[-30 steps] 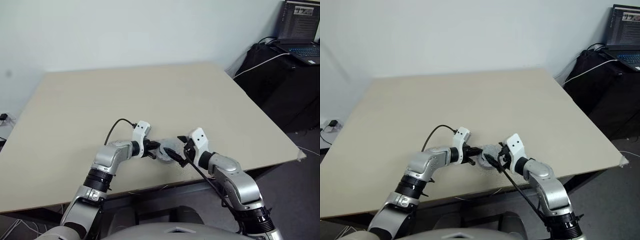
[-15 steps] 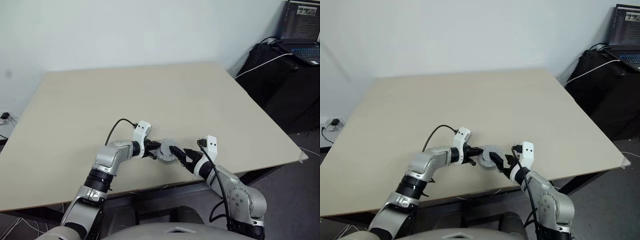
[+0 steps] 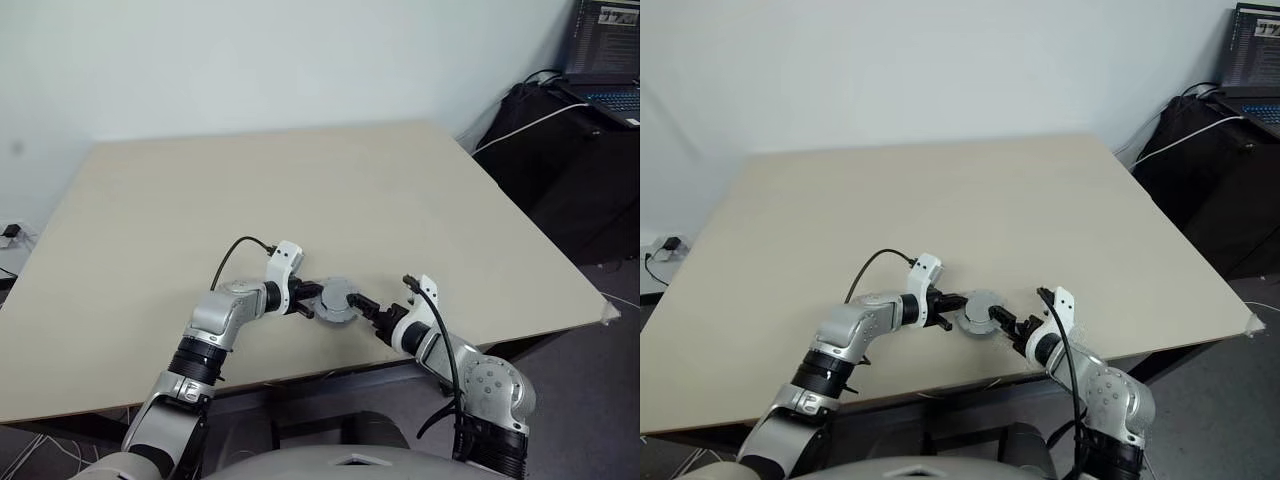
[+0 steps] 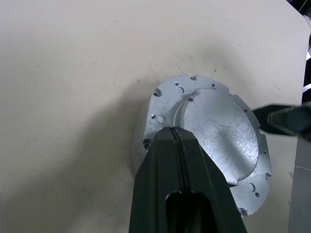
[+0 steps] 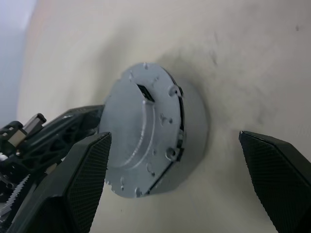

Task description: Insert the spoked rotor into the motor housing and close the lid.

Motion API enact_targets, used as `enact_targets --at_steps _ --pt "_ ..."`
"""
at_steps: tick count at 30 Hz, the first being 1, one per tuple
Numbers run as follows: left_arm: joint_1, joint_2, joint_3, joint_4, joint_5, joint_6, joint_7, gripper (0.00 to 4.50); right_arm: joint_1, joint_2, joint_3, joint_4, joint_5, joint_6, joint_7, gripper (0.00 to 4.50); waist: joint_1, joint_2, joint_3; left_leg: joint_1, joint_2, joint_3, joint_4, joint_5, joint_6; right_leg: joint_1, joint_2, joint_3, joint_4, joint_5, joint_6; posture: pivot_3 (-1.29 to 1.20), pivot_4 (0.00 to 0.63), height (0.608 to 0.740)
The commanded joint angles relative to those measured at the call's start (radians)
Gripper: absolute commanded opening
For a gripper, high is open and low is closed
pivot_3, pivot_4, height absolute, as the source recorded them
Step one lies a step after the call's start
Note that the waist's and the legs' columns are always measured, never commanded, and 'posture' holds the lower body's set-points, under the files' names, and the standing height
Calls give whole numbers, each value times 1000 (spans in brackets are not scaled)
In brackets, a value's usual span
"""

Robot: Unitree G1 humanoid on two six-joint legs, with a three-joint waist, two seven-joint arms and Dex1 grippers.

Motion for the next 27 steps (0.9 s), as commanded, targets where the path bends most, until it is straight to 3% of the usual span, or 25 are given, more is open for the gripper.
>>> enact_targets --at_steps 1,10,27 --pt "12 -7 -25 4 4 14 -5 0 -34 68 -11 29 64 19 -11 4485 -1 0 0 0 0 0 0 0 0 0 0 0 0 0 0 0 0 740" --pt "17 -6 -23 -1 4 14 -2 0 -52 126 -64 146 215 20 -71 4485 -6 0 -1 0 0 0 0 0 0 0 0 0 0 0 0 0 0 740" --pt "30 2 -26 -12 5 18 4 0 -65 139 -19 233 430 -73 -98 4485 -15 3 -3 0 0 0 0 0 0 0 1 1 1 0 0 0 0 740"
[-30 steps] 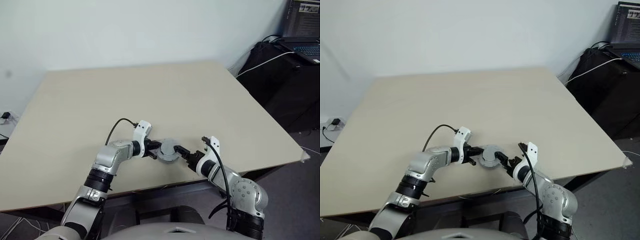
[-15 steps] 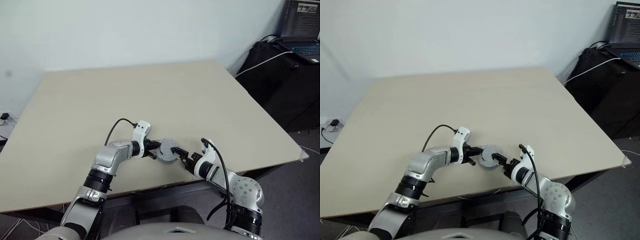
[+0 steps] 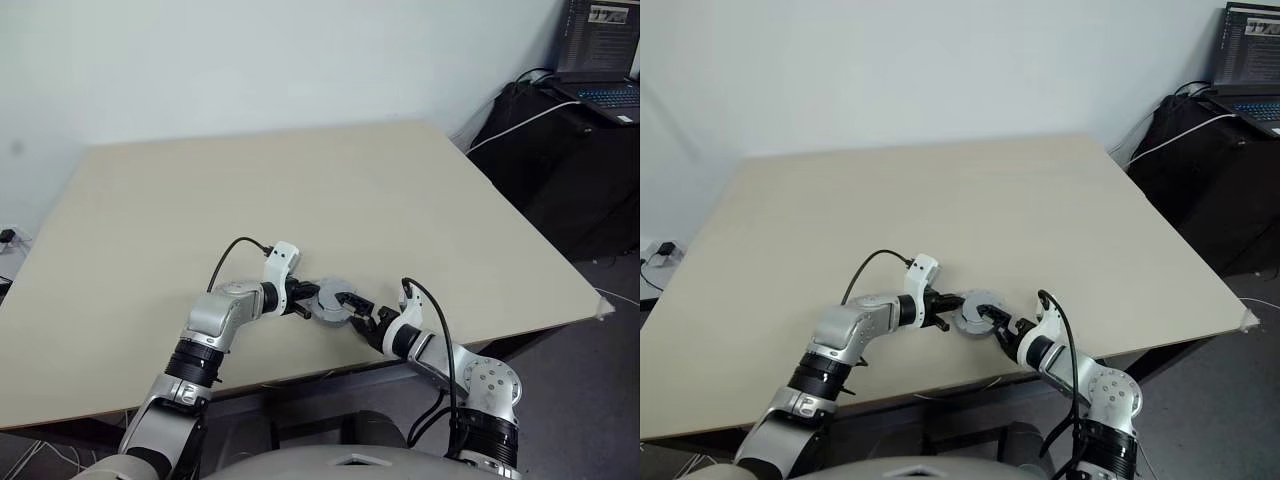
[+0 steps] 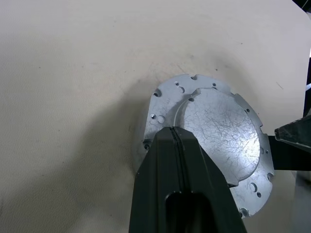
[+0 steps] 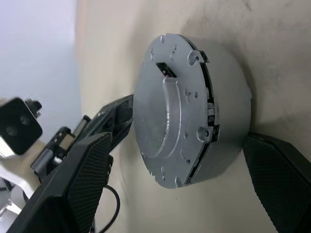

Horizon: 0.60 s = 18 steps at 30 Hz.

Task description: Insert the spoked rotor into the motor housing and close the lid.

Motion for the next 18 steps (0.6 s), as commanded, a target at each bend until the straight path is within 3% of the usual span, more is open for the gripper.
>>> enact_targets --at_steps 1,11,18 --pt "17 -9 -30 4 5 18 -3 0 -37 132 42 7 73 -58 17 4485 -1 0 0 0 0 0 0 0 0 0 0 0 0 0 0 0 0 740" --pt "18 -9 -31 7 6 17 -1 0 -40 99 94 -14 194 -94 31 4485 -1 0 0 0 0 1 0 0 0 0 0 1 0 0 0 0 0 740" --pt "21 -17 -27 8 16 16 -4 0 -18 88 133 5 183 -86 15 4485 -6 0 0 0 1 1 0 0 0 -1 1 2 1 0 0 0 0 740"
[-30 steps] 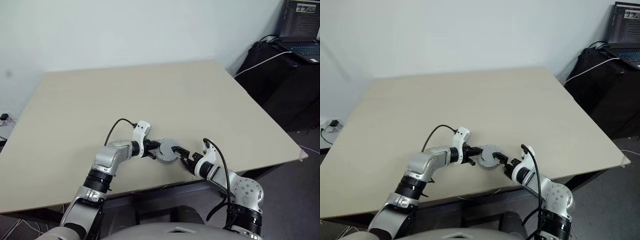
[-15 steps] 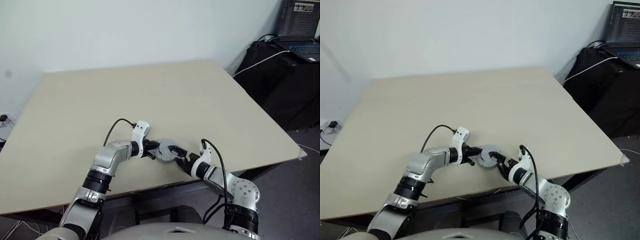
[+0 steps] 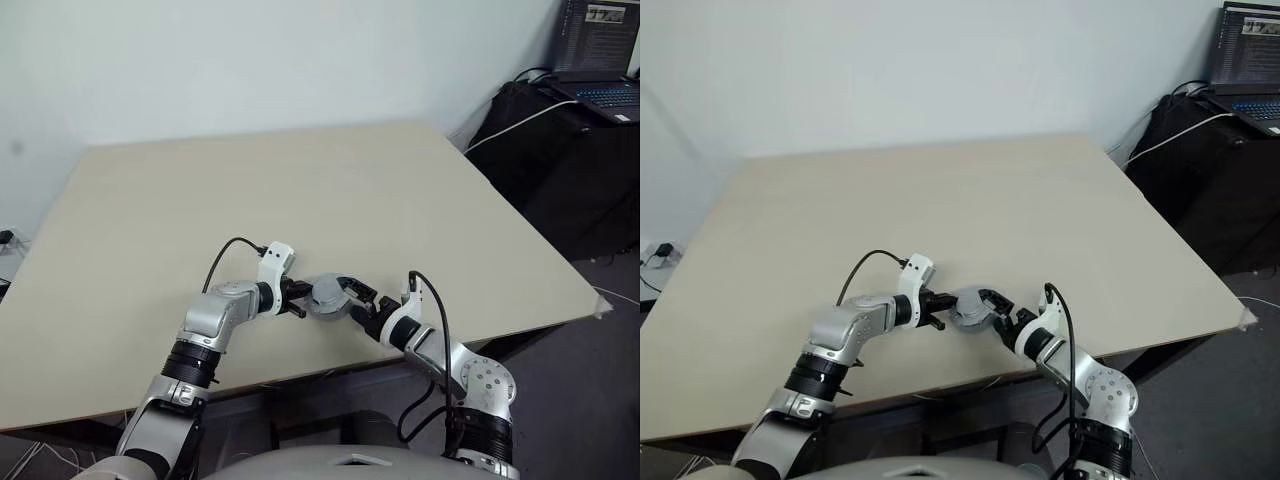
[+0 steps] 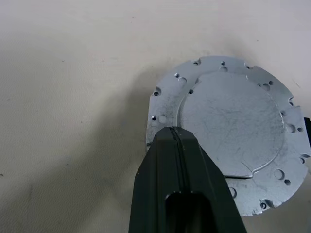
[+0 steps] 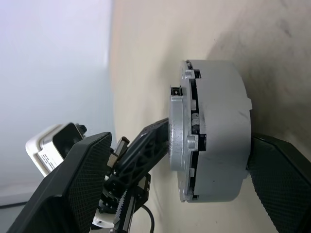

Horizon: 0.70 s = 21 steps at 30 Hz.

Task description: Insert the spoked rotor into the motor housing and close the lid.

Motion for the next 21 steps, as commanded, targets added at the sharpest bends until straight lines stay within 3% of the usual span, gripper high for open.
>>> enact_targets --at_steps 1,4,12,21 --pt "14 -25 -47 7 -7 16 -20 0 -18 90 92 -29 52 11 19 4485 -5 0 0 0 0 0 0 0 0 0 0 0 0 0 0 0 0 740" --pt "15 -27 -46 8 -2 16 -22 0 -15 81 101 -31 50 8 14 3930 -8 1 0 0 0 0 0 0 0 0 0 0 1 0 0 0 0 740" --pt "17 -32 -41 9 7 16 -27 0 -11 73 104 -32 49 4 7 1354 -8 0 0 0 0 1 0 0 0 -1 0 1 0 0 0 0 0 740" --pt "20 -34 -40 10 9 13 -30 0 0 70 100 -36 41 -2 -2 1222 -9 1 0 0 0 1 0 0 0 -1 0 1 1 0 0 0 0 740"
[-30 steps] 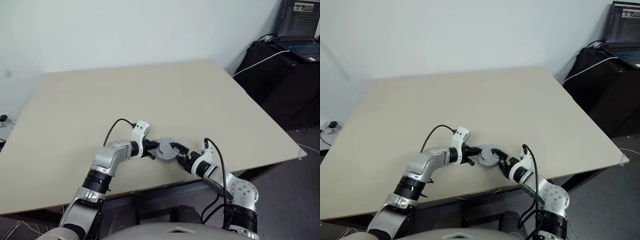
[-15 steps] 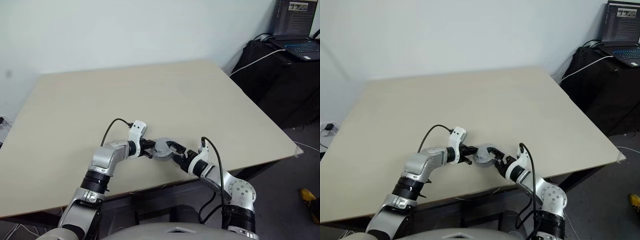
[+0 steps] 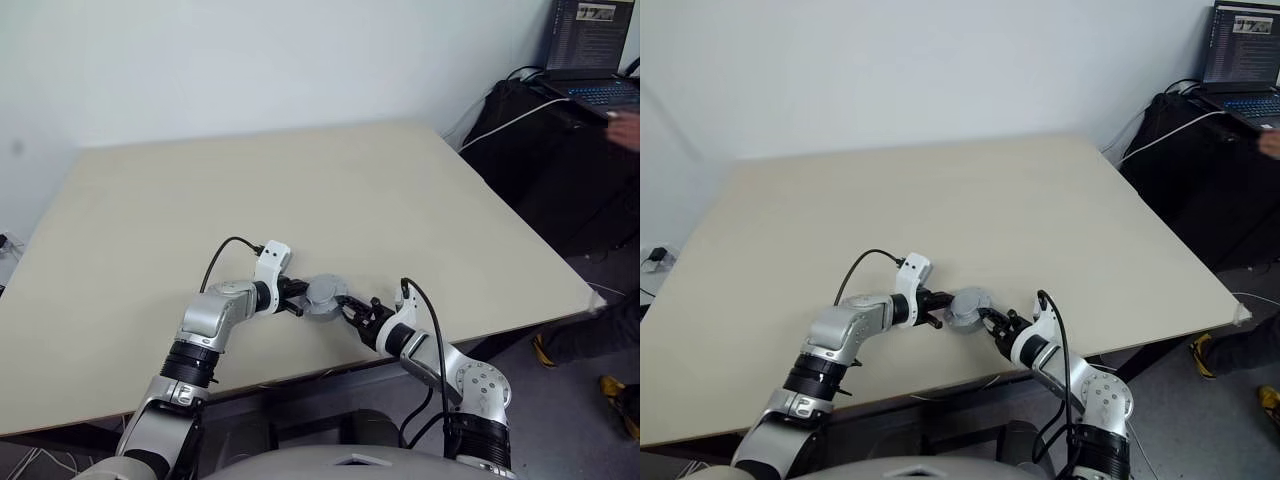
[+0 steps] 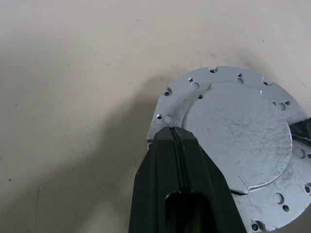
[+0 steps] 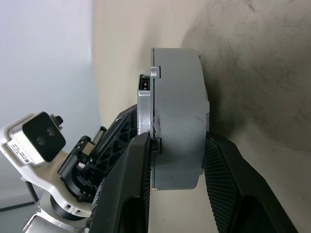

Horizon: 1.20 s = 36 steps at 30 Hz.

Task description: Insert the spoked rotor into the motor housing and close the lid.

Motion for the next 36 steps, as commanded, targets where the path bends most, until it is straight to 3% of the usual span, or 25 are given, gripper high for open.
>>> enact_targets --at_steps 1,12,18,23,29,33,36 --pt "19 -32 -54 8 -17 15 -29 0 -21 71 70 -43 53 4 30 1222 0 0 0 0 0 0 0 0 0 0 0 0 0 0 0 0 0 740" --pt "97 -71 56 -137 -80 12 20 0 3 58 57 -51 70 -1 22 1222 -1 0 0 -1 0 1 0 0 0 -1 0 1 0 0 0 0 0 740" --pt "228 -208 267 -322 -166 -152 185 0 19 53 53 -62 93 -10 16 1222 2 -2 1 -3 0 2 0 0 0 -3 0 2 0 1 1 0 0 740" --pt "369 -246 385 -431 -352 -108 197 0 19 46 54 -80 149 -35 30 1221 -3 -1 1 -2 1 2 0 0 0 -3 1 3 0 0 0 0 0 740" --pt "580 -336 524 -502 -735 -25 230 0 10 30 63 -97 205 -73 35 1221 -3 -3 3 -2 1 2 0 0 0 -3 0 2 -1 0 0 0 0 740" --pt "688 -360 510 -500 -897 -8 252 0 -1 17 82 -106 243 -80 48 1221 -3 -4 4 -2 1 1 0 0 0 -3 0 2 -1 0 0 0 0 740" --pt "727 -366 460 -498 -941 -38 266 913 -13 12 98 -115 270 -85 52 1221 -7 -5 5 -2 1 2 0 -1 0 -3 0 2 -1 0 0 0 0 740"
